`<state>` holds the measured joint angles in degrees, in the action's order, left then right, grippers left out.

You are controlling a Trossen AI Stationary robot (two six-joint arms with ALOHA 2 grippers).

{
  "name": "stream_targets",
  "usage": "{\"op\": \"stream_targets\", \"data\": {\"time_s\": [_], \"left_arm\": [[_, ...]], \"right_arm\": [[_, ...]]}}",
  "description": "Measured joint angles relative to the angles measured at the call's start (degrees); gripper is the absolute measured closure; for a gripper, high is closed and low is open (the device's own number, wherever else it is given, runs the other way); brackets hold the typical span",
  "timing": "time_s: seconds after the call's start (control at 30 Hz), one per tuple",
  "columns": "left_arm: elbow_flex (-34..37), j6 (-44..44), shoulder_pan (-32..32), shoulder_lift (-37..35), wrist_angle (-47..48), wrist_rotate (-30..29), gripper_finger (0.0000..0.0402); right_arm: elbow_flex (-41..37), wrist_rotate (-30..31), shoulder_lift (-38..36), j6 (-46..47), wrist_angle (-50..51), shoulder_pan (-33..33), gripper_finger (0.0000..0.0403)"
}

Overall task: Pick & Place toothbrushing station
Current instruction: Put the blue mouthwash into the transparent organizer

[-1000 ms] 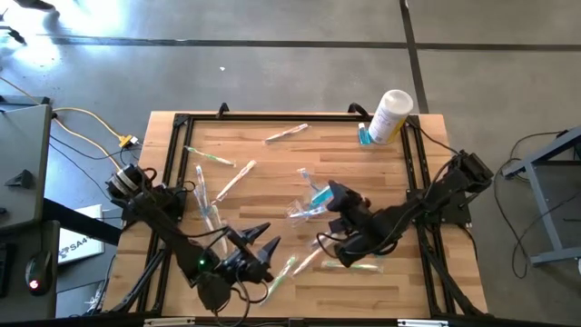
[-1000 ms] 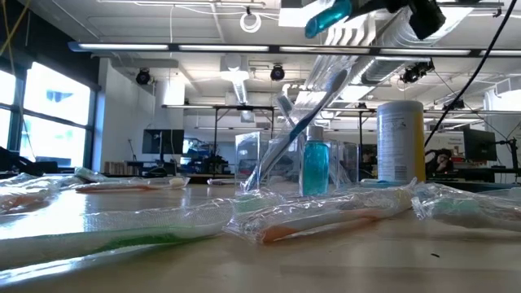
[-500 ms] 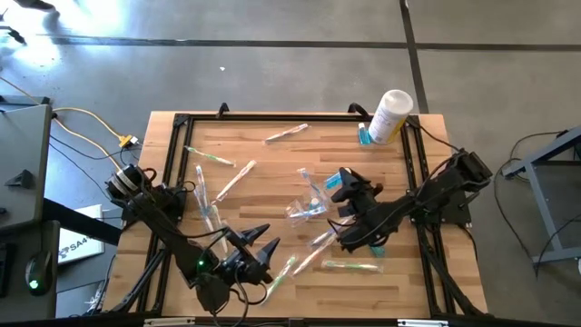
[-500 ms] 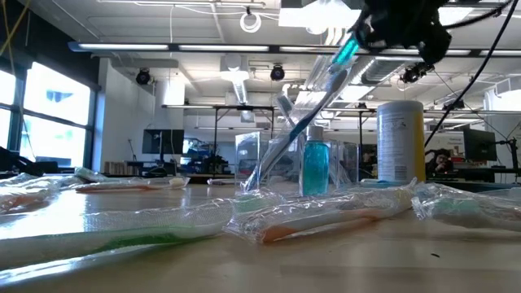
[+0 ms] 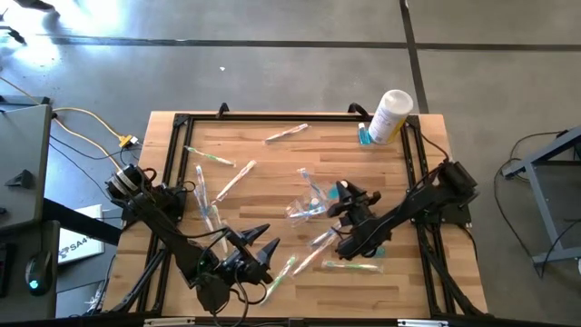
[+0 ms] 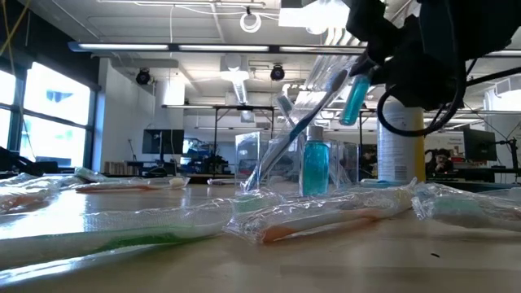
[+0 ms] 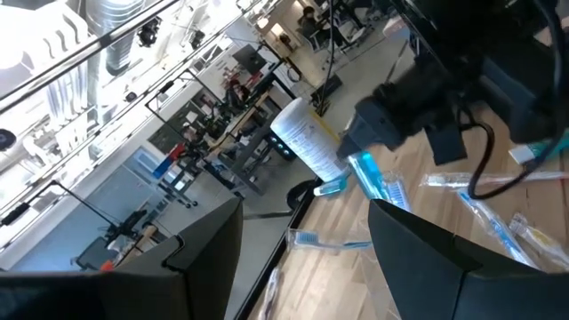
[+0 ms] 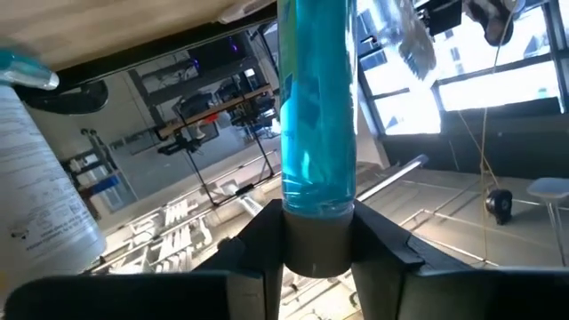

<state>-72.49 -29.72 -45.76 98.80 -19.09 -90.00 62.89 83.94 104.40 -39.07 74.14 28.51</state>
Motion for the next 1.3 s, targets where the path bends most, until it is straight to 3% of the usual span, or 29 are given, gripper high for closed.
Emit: {"op": "stream_targets", "data": {"time_s": [0.53,0.8,1.03,1.3], "left_arm": [[0.0,0.0,0.0,0.0,0.0,0.0,0.0165],[0.0,0.0,0.0,0.0,0.0,0.0,0.0165],[0.0,0.1,0.0,0.0,0.0,0.0,0.0165],[0.0,0.1,0.0,0.0,0.0,0.0,0.0165]], "right_arm": [[0.3,0.1,0.2,-1.6,-4.6,0.3,0.0312],[4.8,-0.1,0.2,-2.0,-8.3,0.4,0.0312],[5.2,-4.0,0.2,-8.2,-16.7,0.3,0.0312],[5.2,-8.2,0.2,-22.9,-37.1,0.3,0.0312]]}}
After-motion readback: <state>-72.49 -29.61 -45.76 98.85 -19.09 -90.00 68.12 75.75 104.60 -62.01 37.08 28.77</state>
